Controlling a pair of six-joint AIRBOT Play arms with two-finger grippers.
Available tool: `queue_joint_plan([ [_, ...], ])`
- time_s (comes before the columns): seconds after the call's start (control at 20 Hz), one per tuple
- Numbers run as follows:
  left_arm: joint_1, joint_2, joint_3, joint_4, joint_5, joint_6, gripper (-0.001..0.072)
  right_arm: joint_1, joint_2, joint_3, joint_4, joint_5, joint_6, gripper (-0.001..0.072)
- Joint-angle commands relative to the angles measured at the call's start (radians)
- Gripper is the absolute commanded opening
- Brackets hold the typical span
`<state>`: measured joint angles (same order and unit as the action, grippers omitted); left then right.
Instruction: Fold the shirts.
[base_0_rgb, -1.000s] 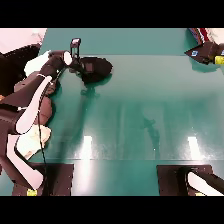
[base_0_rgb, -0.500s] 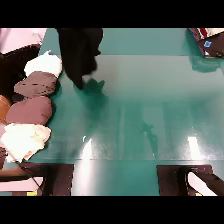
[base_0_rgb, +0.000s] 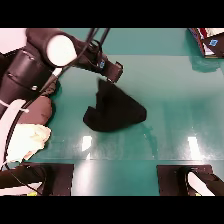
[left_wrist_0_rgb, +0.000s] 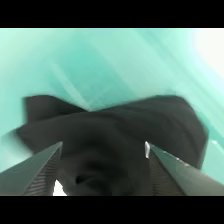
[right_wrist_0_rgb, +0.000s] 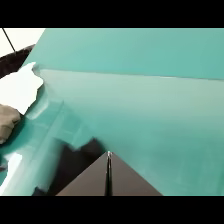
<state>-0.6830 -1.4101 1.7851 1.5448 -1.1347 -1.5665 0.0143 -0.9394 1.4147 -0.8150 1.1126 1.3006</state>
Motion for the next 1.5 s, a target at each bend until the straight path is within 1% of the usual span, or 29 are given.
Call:
queue_joint_plan([
  [0.0, 0.072, -0.019, -0.035, 0.029, 0.037, -0.048, 0.0618, 0.0, 0.0, 0.0, 0.001, 0.032, 0.0, 0.0018],
  [0.1, 0.192, -0.021, -0.085, -0.009, 0.019, -0.081, 0.0618, 0.0, 0.0, 0.0, 0.001, 0.044, 0.0, 0.0018],
  [0.25, 0.34, -0.05, -0.242, -0.16, 0.047, -0.079, 0.0618, 0.0, -0.006, 0.0, 0.001, 0.045, 0.0, 0.0018],
  [0.35, 0.399, -0.102, -0.335, -0.284, 0.098, -0.062, 0.0619, 0.0, -0.017, 0.0, 0.003, 0.061, 0.0, 0.0018],
  [0.45, 0.421, -0.17, -0.375, -0.441, 0.148, 0.026, 0.0618, 0.001, -0.037, 0.0, 0.004, 0.093, 0.0, 0.0018],
  [0.55, 0.416, -0.242, -0.374, -0.557, 0.171, 0.092, 0.0619, 0.001, -0.059, 0.0, 0.003, 0.111, 0.0, 0.0018],
  [0.65, 0.391, -0.292, -0.374, -0.616, 0.183, 0.134, 0.0618, 0.001, -0.074, 0.0, 0.003, 0.114, 0.0, 0.0018],
  [0.75, 0.357, -0.312, -0.374, -0.608, 0.204, 0.135, 0.0604, 0.001, -0.091, 0.0, 0.003, 0.123, 0.0, 0.0018],
  [0.8, 0.345, -0.317, -0.374, -0.596, 0.21, 0.136, 0.0503, 0.001, -0.1, 0.0, 0.003, 0.131, 0.0, 0.0018],
  [0.85, 0.339, -0.319, -0.374, -0.591, 0.208, 0.135, 0.0365, 0.001, -0.109, 0.0, 0.001, 0.143, 0.0, 0.0018],
  [0.9, 0.339, -0.319, -0.374, -0.59, 0.206, 0.135, 0.0263, 0.001, -0.12, 0.0, -0.001, 0.157, 0.0, 0.0018],
  [0.95, 0.343, -0.318, -0.37, -0.576, 0.201, 0.135, 0.0078, 0.001, -0.129, 0.0, -0.006, 0.171, 0.0, 0.0018],
  [1.0, 0.354, -0.317, -0.357, -0.537, 0.18, 0.132, 0.0023, 0.001, -0.139, 0.0, -0.033, 0.19, 0.0, 0.0017],
  [1.1, 0.39, -0.316, -0.289, -0.478, 0.09, 0.126, 0.0023, 0.001, -0.157, -0.035, -0.114, 0.237, 0.021, 0.0017],
  [1.15, 0.411, -0.315, -0.24, -0.451, 0.042, 0.127, 0.0023, 0.001, -0.157, -0.082, -0.148, 0.242, 0.048, 0.0018],
  [1.25, 0.444, -0.315, -0.143, -0.393, -0.035, 0.127, 0.0023, 0.001, -0.158, -0.22, -0.182, 0.241, 0.055, 0.0019],
  [1.3, 0.452, -0.315, -0.108, -0.375, -0.055, 0.127, 0.0023, 0.001, -0.159, -0.308, -0.174, 0.224, 0.063, 0.0102],
  [1.35, 0.456, -0.315, -0.081, -0.363, -0.064, 0.128, 0.0024, 0.005, -0.169, -0.388, -0.154, 0.202, 0.064, 0.0391],
  [1.4, 0.457, -0.315, -0.068, -0.356, -0.064, 0.127, 0.0024, 0.015, -0.197, -0.462, -0.124, 0.18, 0.063, 0.0562],
  [1.45, 0.457, -0.315, -0.066, -0.356, -0.054, 0.127, 0.0024, 0.033, -0.232, -0.517, -0.087, 0.148, 0.059, 0.0555],
])
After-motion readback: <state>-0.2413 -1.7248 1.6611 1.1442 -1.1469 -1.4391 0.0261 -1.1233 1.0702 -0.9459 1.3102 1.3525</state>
